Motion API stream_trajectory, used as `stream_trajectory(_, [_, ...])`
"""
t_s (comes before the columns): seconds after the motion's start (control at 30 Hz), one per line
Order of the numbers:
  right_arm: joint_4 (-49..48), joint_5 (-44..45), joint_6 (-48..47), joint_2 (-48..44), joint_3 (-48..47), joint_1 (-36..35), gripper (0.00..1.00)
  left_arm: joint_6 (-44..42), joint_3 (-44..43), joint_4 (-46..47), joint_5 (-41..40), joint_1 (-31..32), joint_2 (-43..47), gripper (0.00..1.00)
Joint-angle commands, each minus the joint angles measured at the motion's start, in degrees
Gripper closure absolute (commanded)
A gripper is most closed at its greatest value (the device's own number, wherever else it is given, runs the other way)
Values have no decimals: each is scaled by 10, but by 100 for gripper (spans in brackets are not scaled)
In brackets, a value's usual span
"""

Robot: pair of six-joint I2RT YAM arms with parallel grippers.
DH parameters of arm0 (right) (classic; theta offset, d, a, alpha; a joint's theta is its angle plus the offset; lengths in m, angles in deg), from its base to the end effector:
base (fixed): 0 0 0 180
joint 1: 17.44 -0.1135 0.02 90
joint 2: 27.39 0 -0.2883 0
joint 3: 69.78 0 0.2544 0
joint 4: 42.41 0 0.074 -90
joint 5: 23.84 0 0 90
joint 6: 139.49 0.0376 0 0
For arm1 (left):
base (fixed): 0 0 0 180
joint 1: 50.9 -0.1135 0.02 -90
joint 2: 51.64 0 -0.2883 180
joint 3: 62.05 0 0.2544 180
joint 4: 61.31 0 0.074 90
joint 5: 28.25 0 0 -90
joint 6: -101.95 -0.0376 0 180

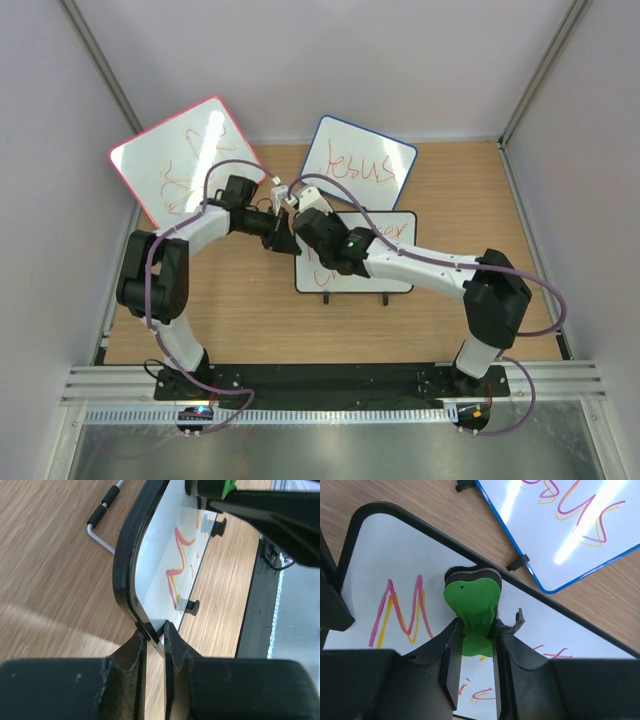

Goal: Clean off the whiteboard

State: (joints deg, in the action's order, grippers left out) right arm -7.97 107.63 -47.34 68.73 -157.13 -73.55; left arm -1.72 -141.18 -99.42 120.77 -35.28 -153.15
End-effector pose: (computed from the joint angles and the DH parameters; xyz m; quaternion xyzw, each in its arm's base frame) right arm 0.2307 0.2988 0.2914 -0.2641 0.8287 -0.1031 0.4826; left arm 0.3368 -0.1276 0.2179 0.3342 0.7825 -0.4800 0.2135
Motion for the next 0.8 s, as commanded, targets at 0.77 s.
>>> stream_trajectory(0.77, [-124,27,82,-55,119,36,99,-43,12,28,-61,6,21,100])
